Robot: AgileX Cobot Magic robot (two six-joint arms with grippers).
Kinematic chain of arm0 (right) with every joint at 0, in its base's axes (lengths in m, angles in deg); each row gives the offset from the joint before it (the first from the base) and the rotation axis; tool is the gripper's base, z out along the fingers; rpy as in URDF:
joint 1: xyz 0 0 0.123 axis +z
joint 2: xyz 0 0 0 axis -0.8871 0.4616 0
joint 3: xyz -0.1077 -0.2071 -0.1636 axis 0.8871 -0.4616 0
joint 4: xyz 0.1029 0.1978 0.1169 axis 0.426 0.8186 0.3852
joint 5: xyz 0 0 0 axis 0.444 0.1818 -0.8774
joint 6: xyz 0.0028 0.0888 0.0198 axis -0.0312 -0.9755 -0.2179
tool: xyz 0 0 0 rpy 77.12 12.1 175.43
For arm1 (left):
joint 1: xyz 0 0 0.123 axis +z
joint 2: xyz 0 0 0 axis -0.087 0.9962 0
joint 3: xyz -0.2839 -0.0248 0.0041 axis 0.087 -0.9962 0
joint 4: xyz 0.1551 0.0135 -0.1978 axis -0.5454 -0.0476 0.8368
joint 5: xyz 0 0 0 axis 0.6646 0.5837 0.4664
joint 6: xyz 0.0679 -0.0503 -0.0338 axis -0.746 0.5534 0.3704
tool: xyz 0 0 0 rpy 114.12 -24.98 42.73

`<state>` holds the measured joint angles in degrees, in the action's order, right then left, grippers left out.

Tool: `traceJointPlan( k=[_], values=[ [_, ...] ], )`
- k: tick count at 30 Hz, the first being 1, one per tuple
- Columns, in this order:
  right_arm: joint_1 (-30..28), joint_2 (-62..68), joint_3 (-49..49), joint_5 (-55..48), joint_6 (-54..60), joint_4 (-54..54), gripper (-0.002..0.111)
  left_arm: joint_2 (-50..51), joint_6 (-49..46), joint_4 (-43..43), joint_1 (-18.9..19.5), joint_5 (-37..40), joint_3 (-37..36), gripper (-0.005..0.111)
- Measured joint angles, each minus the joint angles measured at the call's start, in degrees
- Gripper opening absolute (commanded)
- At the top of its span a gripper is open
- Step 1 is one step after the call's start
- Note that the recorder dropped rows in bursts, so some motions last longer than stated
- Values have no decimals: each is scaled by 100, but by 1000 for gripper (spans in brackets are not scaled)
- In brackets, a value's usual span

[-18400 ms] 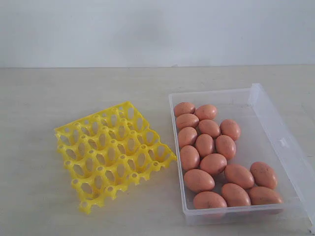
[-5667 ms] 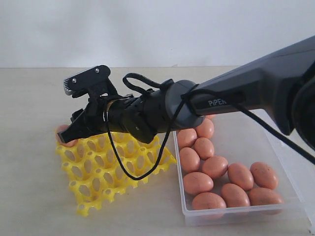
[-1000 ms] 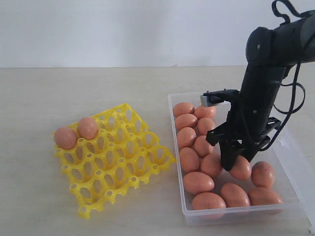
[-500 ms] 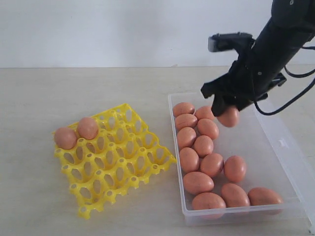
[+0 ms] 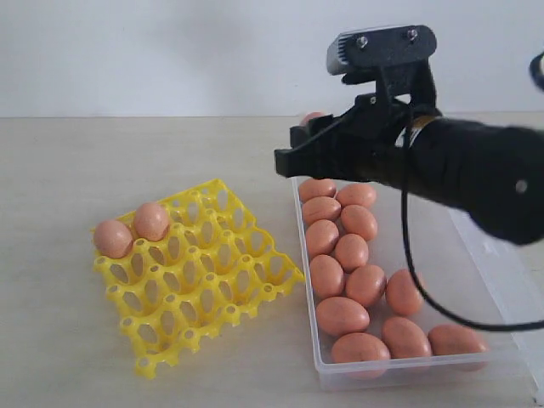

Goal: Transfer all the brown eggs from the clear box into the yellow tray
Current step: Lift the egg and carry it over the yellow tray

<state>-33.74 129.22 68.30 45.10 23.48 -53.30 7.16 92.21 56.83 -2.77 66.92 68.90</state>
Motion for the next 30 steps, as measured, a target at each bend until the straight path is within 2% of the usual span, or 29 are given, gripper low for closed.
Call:
traceJointPlan(
  k=[4,7,9,14,16,21,25,30],
  values=[
    [540,350,-145,1192,-530,-171,0,0,0,0,0,0,0,4],
    [646,844,-107,1783,-1606,-782,0,0,0,0,0,0,0,4],
    [646,1198,64,1904,-2470,-1415,0,0,0,0,0,0,0,4],
    [656,2107,1053,2145,-4741,-3992,0,0,0,0,0,0,0,4],
    [659,2399,1559,2191,-5267,-4464,0,0,0,0,0,0,0,4],
    [659,2922,2523,1696,-5578,-4542,0,0,0,0,0,0,0,4],
    [659,3271,2722,940,-5523,-4502,0,0,0,0,0,0,0,4],
    [659,3335,2754,727,-4576,-3990,0,0,0,0,0,0,0,4]
  ],
)
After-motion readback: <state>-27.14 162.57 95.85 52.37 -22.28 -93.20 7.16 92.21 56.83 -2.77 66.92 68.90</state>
